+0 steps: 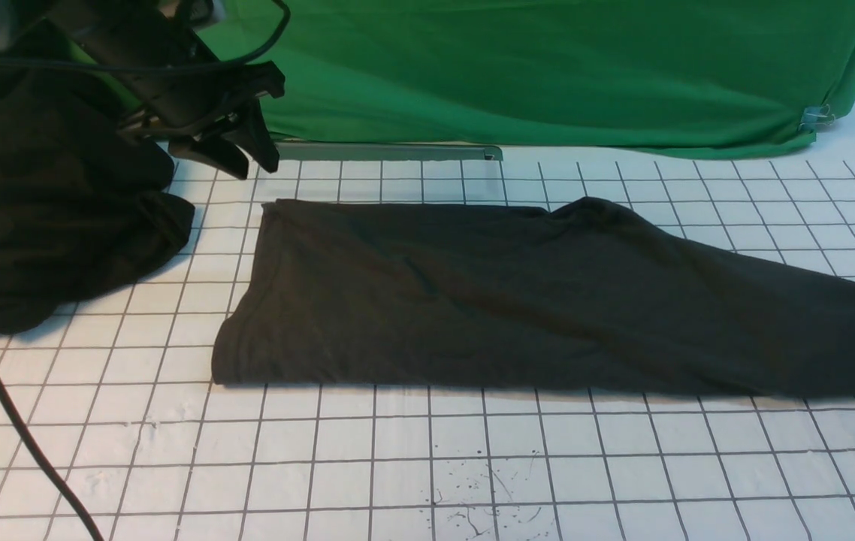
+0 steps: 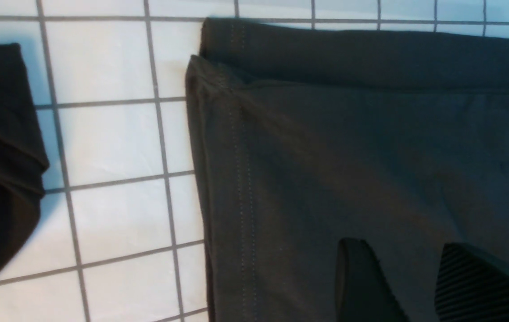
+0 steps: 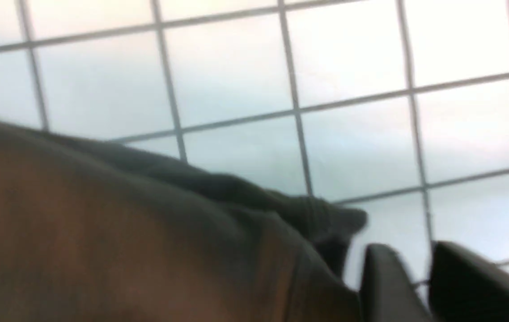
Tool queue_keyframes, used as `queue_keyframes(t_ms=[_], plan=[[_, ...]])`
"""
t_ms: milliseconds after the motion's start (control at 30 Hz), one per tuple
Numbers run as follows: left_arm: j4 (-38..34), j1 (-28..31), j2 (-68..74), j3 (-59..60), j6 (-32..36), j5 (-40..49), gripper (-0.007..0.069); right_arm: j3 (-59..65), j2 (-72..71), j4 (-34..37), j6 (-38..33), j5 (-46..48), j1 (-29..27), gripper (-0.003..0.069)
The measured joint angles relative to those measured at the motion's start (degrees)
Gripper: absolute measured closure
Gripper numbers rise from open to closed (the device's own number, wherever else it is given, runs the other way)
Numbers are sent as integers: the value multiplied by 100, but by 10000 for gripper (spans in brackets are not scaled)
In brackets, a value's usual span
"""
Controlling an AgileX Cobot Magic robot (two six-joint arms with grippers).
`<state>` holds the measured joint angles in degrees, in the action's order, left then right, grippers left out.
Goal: Fold a long-sleeved shirt over a white checkered tablecloth.
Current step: 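Pull the folded dark garment lengthwise by its ends to straighten it flat on the table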
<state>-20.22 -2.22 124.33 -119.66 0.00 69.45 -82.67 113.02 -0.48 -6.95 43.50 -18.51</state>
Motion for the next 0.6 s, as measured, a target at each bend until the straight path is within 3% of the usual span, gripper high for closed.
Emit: queue_keyframes(t_ms=[33,67,133,167,233,367,600], plan=[[40,0,0,0,0,5,379,-1,7,0,112,5,0,350],[53,0,0,0,0,5,379,-1,7,0,132,6,0,334],[100,0,0,0,0,5,379,-127,-41,0,321,294,0,125],[111,0,0,0,0,5,379,-242,-72,0,377,523,0,64],[151,0,0,0,0,5,379,-400,-137,6,473,977,0,18],[196,0,0,0,0,5,379,-490,-250,89,536,1752,0,0],[201,0,0,0,0,5,379,-89,-43,264,553,1515,0,18]])
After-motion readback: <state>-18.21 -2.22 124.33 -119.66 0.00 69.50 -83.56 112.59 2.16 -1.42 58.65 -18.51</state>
